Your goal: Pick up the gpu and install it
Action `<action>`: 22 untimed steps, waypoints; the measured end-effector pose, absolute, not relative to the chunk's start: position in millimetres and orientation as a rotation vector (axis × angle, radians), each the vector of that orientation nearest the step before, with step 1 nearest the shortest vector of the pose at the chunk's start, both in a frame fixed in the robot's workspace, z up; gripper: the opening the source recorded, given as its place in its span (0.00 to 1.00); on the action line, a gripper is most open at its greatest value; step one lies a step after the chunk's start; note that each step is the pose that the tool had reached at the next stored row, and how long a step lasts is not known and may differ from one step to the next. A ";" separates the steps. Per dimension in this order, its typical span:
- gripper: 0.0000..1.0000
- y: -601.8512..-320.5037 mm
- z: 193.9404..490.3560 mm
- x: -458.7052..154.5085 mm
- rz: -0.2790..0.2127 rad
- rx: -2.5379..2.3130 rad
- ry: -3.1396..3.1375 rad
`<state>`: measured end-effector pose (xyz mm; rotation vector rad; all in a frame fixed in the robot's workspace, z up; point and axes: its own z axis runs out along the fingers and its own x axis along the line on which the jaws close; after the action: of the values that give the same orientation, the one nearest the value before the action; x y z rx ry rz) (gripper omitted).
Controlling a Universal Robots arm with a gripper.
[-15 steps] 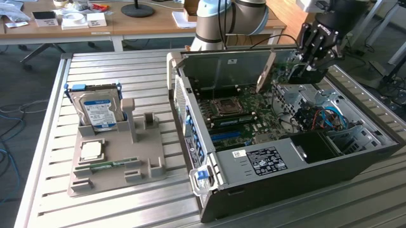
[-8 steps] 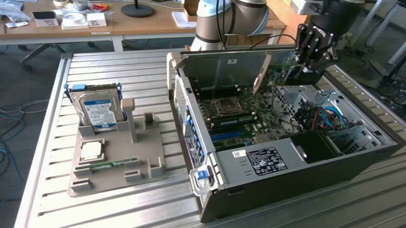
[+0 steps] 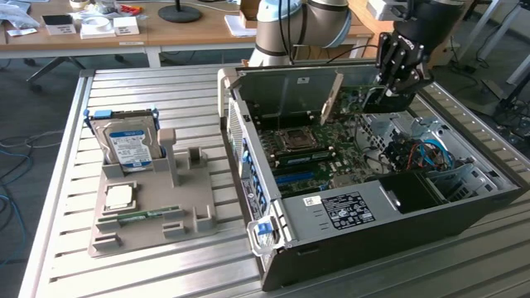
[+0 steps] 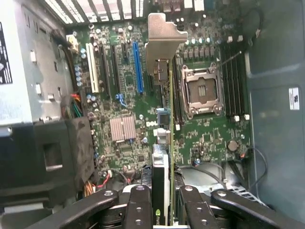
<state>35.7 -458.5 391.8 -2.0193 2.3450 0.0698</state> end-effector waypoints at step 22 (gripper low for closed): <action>0.27 -462.7 390.4 27.7 0.070 -2.032 2.334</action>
<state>27.7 -462.7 390.4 -2.0318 2.3342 0.0697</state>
